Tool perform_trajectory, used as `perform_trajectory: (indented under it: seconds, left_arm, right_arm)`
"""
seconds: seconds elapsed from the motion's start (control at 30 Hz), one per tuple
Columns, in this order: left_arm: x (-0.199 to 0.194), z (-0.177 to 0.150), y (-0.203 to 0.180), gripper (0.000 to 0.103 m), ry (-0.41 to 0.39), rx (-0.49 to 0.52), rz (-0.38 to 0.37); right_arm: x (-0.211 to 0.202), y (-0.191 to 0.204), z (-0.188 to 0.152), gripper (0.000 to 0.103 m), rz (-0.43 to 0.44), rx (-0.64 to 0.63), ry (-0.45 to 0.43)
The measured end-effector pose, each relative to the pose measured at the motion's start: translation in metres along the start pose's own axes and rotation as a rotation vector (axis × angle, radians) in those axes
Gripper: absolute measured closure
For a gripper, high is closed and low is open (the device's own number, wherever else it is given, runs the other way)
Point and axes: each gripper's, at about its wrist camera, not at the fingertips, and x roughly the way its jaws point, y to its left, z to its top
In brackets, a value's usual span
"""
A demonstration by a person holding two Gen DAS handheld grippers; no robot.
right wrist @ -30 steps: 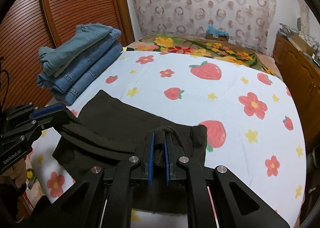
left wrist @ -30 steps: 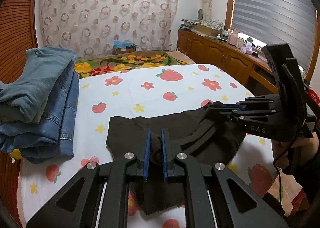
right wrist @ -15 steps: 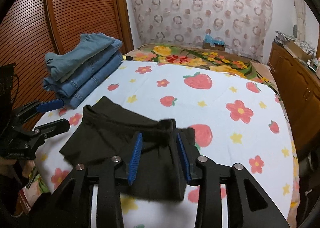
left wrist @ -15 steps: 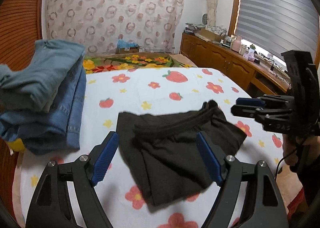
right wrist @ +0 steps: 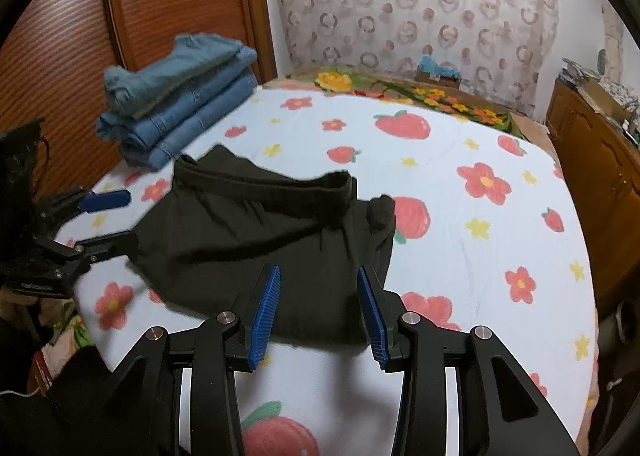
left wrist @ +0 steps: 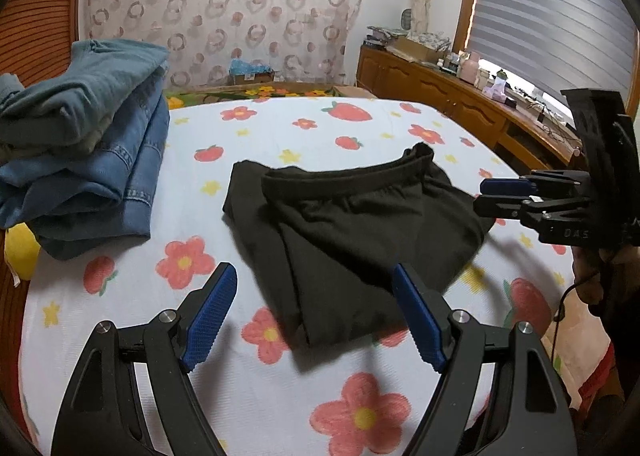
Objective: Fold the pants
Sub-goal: 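Open both tools to release the folded garment, then grasp the folded garment's edge with both tools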
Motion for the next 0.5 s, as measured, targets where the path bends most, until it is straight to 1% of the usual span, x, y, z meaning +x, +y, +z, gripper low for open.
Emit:
perform_trajectory:
  seconds: [0.13, 0.2, 0.23, 0.3, 0.4, 0.47, 0.5]
  left_arm:
    - [0.003, -0.007, 0.002, 0.023, 0.027, -0.006, 0.015]
    - [0.002, -0.011, 0.003, 0.035, 0.029, -0.004, 0.011]
    - [0.001, -0.013, 0.003, 0.038, 0.032, -0.005, 0.007]
    - [0.000, -0.015, 0.004, 0.052, 0.033, -0.006, -0.010]
    - [0.003, -0.018, 0.004, 0.060, 0.043, -0.007, -0.010]
    - [0.006, -0.020, 0.003, 0.062, 0.051, -0.002, -0.004]
    - [0.008, -0.020, 0.003, 0.062, 0.056, 0.000, 0.002]
  right_arm:
    - [0.014, -0.003, -0.002, 0.061, -0.015, 0.014, 0.040]
    - [0.014, -0.007, -0.006, 0.061, -0.012, 0.036, 0.037]
    - [0.013, -0.010, -0.009, 0.061, -0.002, 0.046, 0.037]
    - [0.010, -0.014, -0.014, 0.061, 0.007, 0.067, 0.037]
    - [0.012, -0.018, -0.019, 0.062, 0.012, 0.075, 0.041]
    - [0.011, -0.018, -0.020, 0.075, 0.018, 0.071, 0.042]
    - [0.011, -0.018, -0.021, 0.085, 0.030, 0.070, 0.040]
